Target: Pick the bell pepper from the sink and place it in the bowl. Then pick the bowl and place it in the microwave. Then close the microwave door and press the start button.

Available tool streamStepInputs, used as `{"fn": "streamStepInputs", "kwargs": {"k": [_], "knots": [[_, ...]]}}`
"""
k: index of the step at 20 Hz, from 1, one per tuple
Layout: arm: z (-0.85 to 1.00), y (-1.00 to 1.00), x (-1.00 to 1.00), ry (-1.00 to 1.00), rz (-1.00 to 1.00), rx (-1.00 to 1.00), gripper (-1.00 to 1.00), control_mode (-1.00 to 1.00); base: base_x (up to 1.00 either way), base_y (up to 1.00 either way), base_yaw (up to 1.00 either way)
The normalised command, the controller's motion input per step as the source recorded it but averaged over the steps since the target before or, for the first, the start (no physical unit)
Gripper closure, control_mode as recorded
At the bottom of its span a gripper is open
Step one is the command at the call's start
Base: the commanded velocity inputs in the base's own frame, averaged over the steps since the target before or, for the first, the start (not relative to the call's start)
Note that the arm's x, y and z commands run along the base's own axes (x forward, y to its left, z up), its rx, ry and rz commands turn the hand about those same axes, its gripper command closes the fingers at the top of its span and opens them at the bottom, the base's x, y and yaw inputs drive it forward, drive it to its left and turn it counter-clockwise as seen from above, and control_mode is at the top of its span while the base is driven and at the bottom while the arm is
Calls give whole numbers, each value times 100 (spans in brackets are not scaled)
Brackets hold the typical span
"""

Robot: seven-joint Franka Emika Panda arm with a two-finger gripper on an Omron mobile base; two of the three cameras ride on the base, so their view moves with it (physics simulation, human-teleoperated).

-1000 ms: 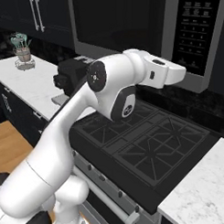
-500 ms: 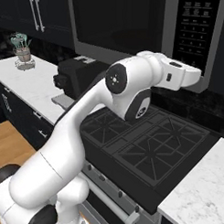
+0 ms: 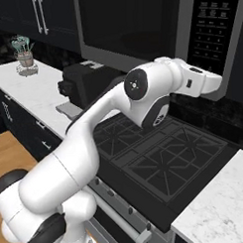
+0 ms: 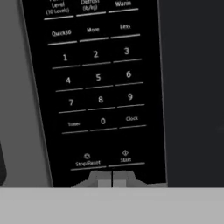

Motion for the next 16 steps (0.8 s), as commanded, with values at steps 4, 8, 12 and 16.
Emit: {"fn": "streamStepInputs", "kwargs": {"k": [4, 8, 12, 16], "knots": [[-17, -22, 7, 0, 2, 0, 100, -100, 0, 0, 0], [-6, -22, 14, 0, 3, 1, 100, -100, 0, 0, 0], [-1, -18, 13, 0, 2, 0, 100, -100, 0, 0, 0], [-1, -29, 16, 0, 3, 0, 100, -100, 0, 0, 0]]}}
